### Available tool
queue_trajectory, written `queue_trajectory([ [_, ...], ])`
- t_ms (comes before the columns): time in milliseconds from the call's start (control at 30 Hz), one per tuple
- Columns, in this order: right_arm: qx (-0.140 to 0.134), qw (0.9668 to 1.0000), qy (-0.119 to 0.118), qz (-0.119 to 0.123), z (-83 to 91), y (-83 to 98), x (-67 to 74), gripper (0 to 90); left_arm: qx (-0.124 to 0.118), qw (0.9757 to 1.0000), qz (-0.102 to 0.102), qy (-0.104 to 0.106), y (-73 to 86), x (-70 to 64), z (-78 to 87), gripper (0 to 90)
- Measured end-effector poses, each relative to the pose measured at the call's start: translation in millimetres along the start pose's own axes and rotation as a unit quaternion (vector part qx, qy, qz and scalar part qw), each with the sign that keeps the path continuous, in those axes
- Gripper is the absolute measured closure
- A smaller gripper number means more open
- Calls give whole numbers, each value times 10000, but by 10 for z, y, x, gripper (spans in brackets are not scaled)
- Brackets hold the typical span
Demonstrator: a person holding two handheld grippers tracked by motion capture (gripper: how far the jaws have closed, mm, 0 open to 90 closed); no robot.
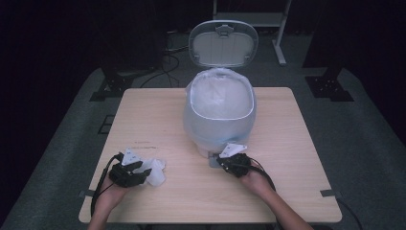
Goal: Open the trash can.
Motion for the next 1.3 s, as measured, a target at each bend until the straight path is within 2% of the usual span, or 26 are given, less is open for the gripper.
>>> queue_trajectory([
  [33,7,10000,-3,17,0,0,0,876,117,9999,-31,24,21,5,-14,608],
  [100,10,10000,-4,22,0,-1,-1,875,162,9999,-24,44,29,6,-20,660],
  [167,-2,10000,-2,22,0,0,0,875,218,9997,-51,76,41,11,-35,668],
  [267,-12,10000,3,3,0,2,1,875,151,9997,-47,168,48,13,-59,667],
  [333,-24,10000,1,-30,0,4,-1,875,222,9996,-64,190,70,12,-73,669],
  [433,-7,10000,0,-9,-1,1,-1,875,403,9989,-161,196,115,5,-82,825],
  [567,-15,10000,0,-14,0,3,0,875,431,9985,-160,296,109,-20,-76,877],
  [633,-22,10000,1,-24,0,4,-2,875,437,9983,-293,253,97,-27,-62,883],
  [667,-28,10000,3,-34,0,4,-2,875,458,9983,-270,257,89,-29,-53,888],
  [933,-25,10000,3,-33,0,4,-3,875,327,9988,-132,350,15,14,63,892],
  [1067,-23,10000,2,-8,0,3,-2,875,156,9990,-32,419,-37,58,166,891],
  [1100,-26,10000,9,-21,-1,4,-4,875,37,9986,59,529,-71,81,222,891],
  [1300,11,10000,0,-15,0,3,-9,875,-90,9980,31,622,-185,117,378,890],
])
Point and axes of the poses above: each handheld gripper's, and its own axes: z roughly backward along the jaws, y roughly out of its underside, x roughly to its left, the point moved 6 cm from there along -z, roughly forward along the jaws, and after that the axes turned 15 degrees about -x, right-handed, at the moved point
